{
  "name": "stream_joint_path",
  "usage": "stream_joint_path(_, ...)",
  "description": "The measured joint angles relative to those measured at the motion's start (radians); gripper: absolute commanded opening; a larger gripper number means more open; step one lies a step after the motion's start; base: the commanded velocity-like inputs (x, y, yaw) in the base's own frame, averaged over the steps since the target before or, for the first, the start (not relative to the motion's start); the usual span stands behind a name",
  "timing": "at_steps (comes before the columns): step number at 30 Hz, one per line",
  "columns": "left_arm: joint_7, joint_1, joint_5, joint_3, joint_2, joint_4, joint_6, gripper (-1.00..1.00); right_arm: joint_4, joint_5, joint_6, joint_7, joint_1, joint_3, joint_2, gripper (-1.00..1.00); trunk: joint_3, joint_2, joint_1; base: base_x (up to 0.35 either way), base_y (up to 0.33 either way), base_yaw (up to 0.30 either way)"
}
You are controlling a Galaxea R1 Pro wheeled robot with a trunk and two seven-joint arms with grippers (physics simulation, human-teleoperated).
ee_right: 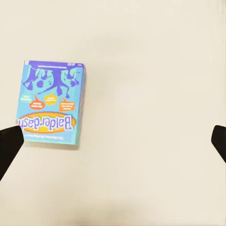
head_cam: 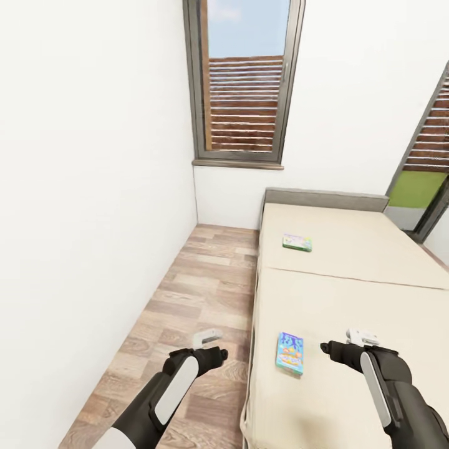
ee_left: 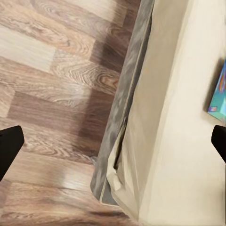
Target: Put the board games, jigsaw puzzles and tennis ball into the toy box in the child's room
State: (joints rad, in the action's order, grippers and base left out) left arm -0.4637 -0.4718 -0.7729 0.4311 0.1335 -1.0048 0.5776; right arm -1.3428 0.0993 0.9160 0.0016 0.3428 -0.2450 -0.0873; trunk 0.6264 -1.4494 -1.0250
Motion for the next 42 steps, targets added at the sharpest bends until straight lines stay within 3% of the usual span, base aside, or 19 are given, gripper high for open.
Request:
stream_joint_path(8, -0.002, 0.001, -0.002, -0.020, -0.001, 0.000, 0.000, 1.00, 0.006, 0.000, -0.001, 0.007, 0.000, 0.000, -0.005, 1.00, 0.003, 0.000, 0.000, 0.004, 0.003, -0.118)
stream_joint_path(23, -0.003, 0.002, -0.003, -0.033, -0.001, 0.000, 0.000, 1.00, 0.025, -0.012, -0.008, 0.125, 0.000, -0.008, -0.010, 1.00, 0.005, 0.000, 0.000, 0.001, 0.000, -0.018)
stream_joint_path(27, 0.001, 0.008, -0.010, -0.036, -0.014, -0.014, -0.002, 1.00, 0.017, -0.004, 0.009, 0.134, 0.016, -0.013, 0.007, 1.00, 0.005, 0.000, 0.000, 0.000, 0.000, 0.000)
stream_joint_path(42, 0.001, 0.008, -0.010, -0.036, -0.014, -0.014, -0.002, 1.00, 0.017, -0.005, 0.016, 0.134, 0.021, -0.013, 0.007, 1.00, 0.005, 0.000, 0.000, 0.000, 0.000, 0.000)
